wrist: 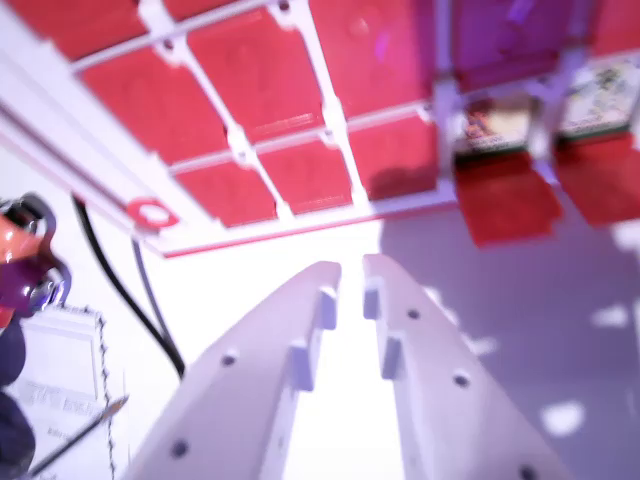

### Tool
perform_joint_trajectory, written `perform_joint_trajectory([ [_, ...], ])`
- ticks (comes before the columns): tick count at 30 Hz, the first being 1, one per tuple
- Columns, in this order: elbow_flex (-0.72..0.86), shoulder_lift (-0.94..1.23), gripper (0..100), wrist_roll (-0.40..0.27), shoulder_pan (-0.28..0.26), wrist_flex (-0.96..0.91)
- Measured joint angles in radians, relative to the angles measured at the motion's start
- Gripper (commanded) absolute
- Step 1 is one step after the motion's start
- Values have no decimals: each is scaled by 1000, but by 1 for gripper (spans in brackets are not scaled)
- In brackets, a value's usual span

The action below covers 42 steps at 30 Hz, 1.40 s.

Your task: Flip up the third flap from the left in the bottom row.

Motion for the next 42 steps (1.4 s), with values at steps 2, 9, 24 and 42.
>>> perform_joint_trajectory([
  [2,38,55,2,-8,3,15],
  [9,218,287,2,-51,5,46],
  [24,592,825,2,-206,11,55],
  [42,726,1173,2,-264,63,196],
])
